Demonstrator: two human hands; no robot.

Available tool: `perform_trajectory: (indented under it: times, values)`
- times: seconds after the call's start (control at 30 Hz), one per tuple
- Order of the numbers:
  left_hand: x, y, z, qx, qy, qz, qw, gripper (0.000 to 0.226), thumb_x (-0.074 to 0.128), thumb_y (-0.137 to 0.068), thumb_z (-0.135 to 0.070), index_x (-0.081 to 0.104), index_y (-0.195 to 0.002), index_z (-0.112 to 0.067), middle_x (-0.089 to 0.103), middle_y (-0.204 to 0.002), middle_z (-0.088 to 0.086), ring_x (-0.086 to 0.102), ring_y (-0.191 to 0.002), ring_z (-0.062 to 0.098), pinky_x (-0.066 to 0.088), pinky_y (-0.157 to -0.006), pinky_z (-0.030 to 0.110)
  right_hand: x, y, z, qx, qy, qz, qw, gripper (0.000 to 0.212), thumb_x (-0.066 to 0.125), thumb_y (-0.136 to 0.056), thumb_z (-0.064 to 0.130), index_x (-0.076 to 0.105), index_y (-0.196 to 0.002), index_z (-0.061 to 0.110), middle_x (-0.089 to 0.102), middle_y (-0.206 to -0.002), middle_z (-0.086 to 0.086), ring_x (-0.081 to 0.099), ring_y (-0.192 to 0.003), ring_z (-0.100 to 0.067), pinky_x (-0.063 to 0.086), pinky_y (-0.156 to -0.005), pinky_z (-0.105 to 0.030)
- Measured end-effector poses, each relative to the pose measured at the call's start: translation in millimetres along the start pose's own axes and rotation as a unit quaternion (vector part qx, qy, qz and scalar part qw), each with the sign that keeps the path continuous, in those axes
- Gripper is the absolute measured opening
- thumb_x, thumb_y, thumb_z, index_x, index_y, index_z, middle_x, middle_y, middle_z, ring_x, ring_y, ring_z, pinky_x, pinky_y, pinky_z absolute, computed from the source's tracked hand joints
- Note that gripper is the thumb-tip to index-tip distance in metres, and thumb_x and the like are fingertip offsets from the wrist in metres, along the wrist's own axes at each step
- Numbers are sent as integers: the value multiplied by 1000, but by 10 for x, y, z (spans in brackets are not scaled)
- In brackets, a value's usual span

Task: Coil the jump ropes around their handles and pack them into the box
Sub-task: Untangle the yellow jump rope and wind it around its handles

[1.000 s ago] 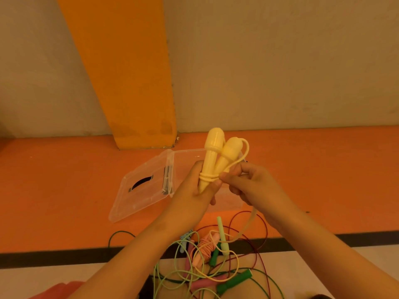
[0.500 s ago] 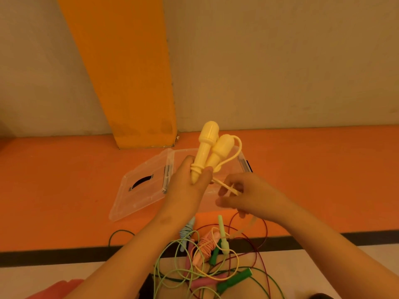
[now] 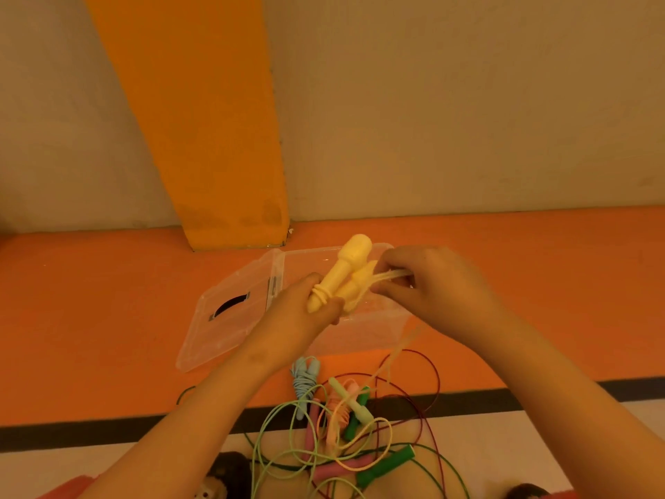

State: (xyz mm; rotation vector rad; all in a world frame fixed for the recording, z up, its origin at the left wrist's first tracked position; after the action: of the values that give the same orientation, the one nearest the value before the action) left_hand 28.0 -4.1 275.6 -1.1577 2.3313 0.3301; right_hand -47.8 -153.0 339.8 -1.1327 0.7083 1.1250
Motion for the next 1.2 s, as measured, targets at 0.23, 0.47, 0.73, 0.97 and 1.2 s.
perform_trajectory:
  times: [0.23, 0.47, 0.73, 0.97, 1.2]
  values:
    - [139, 86, -222, 27, -9, 160, 987, 5, 59, -94, -19, 58, -96, -14, 64, -72, 0, 45, -41, -6, 29, -41, 7, 127, -34, 72, -129, -84, -17, 988, 22, 70, -73, 28, 72, -81, 8, 61, -77, 0, 47, -75, -6, 35, -64, -18]
    - [130, 154, -148, -27, 20, 237, 971, 9, 53, -97, -19, 53, -101, -11, 64, -79, 13, 37, -38, 9, 28, -36, 17, 234, -34, 5, -88, -156, 32, 983, 17, 71, -77, 26, 71, -86, 11, 60, -83, 6, 51, -83, -4, 36, -70, -11]
    - [121, 192, -190, -25, 37, 227, 973, 12, 61, -92, -30, 57, -94, -19, 64, -68, 1, 39, -38, 3, 28, -38, 15, 253, -80, 34, -63, -189, 18, 980, 16, 75, -76, 24, 72, -84, 11, 55, -80, 11, 52, -76, -7, 37, -66, -13]
    - [216, 198, -229, 5, 15, 217, 976, 11, 66, -90, -23, 62, -99, -19, 63, -68, -3, 47, -35, -4, 32, -39, 11, 305, -51, 99, -76, -195, 63, 976, 13, 76, -77, 24, 73, -84, 13, 60, -81, 7, 53, -80, -9, 44, -69, -25]
    - [85, 187, -205, 10, 53, 224, 973, 1, 63, -91, -18, 63, -92, -19, 65, -62, -4, 41, -38, 10, 31, -40, 19, 150, -14, -3, 11, -282, 48, 958, 19, 79, -73, 12, 68, -87, 17, 65, -87, 10, 56, -81, 4, 39, -73, -10]
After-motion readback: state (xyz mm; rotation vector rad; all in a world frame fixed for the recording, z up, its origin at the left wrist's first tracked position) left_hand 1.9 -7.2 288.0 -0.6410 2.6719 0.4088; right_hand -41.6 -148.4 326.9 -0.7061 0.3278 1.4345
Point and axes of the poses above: each hand's wrist, its own y-axis away from the middle knuckle, its own x-axis out of the palm, z = x × y, the point moved 5 cm from there along -y, towards the middle knuckle
